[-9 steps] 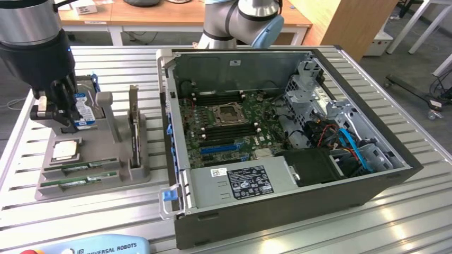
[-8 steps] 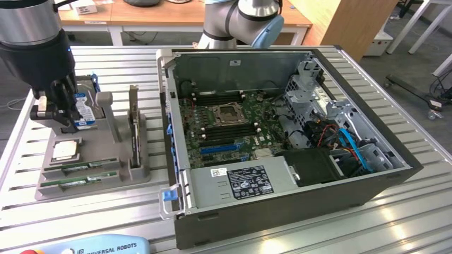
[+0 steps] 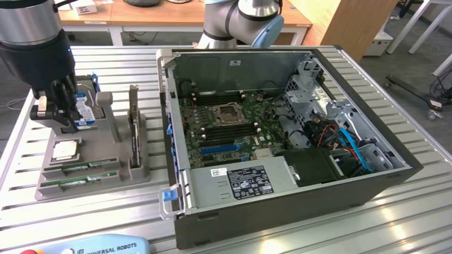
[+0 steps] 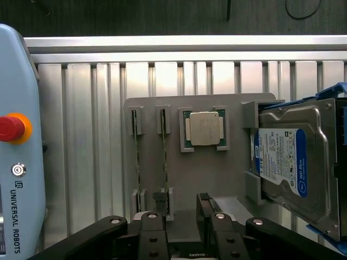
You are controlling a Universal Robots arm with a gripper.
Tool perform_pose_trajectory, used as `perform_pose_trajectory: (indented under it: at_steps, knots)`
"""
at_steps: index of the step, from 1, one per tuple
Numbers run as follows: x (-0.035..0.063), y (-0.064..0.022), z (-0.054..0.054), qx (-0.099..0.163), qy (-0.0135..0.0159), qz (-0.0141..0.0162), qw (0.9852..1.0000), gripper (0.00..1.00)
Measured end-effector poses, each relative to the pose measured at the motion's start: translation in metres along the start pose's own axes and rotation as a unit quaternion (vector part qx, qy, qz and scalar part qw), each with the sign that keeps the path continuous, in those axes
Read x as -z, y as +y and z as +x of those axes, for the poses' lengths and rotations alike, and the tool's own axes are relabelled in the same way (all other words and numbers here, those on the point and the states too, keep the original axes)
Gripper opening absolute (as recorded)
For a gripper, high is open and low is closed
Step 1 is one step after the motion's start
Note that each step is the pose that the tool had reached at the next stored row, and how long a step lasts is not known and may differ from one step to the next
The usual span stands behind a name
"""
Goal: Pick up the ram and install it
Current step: 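Pick up the ram and move it above insertion slot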
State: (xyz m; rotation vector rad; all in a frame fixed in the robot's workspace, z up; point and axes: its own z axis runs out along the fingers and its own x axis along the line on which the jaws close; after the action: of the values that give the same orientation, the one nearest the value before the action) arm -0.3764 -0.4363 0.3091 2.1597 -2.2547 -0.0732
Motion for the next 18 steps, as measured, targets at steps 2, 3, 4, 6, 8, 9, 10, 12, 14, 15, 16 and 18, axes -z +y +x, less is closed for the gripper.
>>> perform_pose_trajectory:
  at_steps: [2,3,4,6,8,9,10,12,14,15,16,18]
  knots:
    - [0.0000,0.0000,0.000,0.000,0.0000,0.0000,1.0000,0.36]
    - [0.0000,0.0000,0.000,0.000,0.0000,0.0000,1.0000,0.36]
    - [-0.0004,0.0000,0.000,0.000,0.0000,0.0000,1.0000,0.36]
    - [-0.0014,-0.0001,0.000,0.000,-0.0001,0.0001,1.0000,0.36]
    - [-0.0030,-0.0001,0.000,0.000,0.0000,0.0000,1.0000,0.36]
    - [-0.0041,-0.0002,0.000,0.000,0.0000,0.0000,1.0000,0.36]
    - [-0.0053,-0.0003,0.000,0.000,0.0000,0.0000,1.0000,0.36]
    - [-0.0080,-0.0004,0.000,0.000,0.0000,0.0000,1.0000,0.36]
    - [-0.0110,-0.0005,0.000,0.000,0.0000,0.0000,1.0000,0.36]
    - [-0.0126,-0.0006,0.000,0.000,0.0000,0.0000,1.0000,0.36]
    - [-0.0141,-0.0007,0.000,0.000,0.0000,0.0000,1.0000,0.36]
    - [-0.0169,-0.0008,0.000,0.000,0.0000,0.0000,1.0000,0.36]
